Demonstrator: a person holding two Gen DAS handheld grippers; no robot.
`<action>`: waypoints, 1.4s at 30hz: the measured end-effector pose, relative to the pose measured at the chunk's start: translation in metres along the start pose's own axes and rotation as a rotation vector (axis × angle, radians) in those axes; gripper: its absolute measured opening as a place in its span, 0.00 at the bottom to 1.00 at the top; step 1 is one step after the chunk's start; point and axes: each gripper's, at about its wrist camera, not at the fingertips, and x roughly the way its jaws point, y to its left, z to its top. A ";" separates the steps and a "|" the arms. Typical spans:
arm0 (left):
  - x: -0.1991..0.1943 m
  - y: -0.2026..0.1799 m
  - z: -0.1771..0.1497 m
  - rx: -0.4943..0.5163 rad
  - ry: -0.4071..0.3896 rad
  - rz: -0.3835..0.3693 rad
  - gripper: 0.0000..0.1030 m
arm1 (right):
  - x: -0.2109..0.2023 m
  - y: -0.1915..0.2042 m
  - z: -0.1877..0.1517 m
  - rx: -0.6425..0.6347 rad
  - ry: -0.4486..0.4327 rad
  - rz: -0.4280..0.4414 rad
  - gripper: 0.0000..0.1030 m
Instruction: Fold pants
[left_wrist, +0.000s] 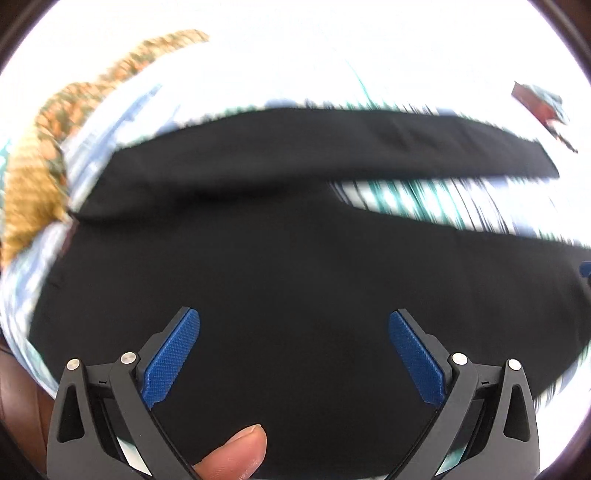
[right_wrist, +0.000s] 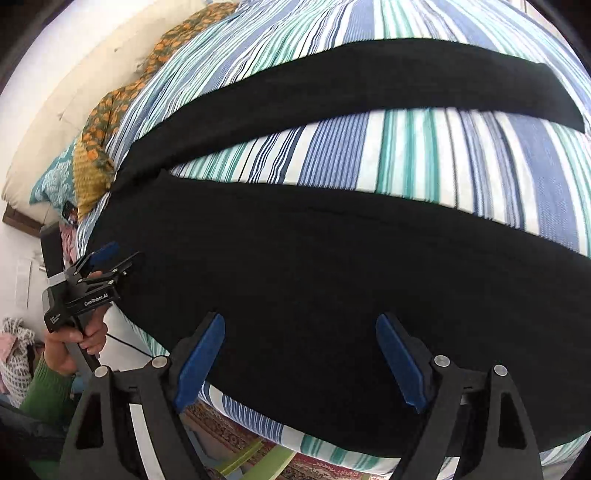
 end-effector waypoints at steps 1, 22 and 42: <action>0.000 0.011 0.011 -0.025 -0.017 0.015 0.99 | -0.005 0.001 0.012 -0.004 -0.025 -0.008 0.81; 0.091 0.128 0.012 -0.385 -0.018 0.262 1.00 | 0.057 -0.114 0.234 -0.203 -0.065 -0.107 0.80; 0.102 0.136 0.010 -0.375 -0.024 0.278 1.00 | -0.078 -0.278 0.253 0.201 -0.310 -0.306 0.06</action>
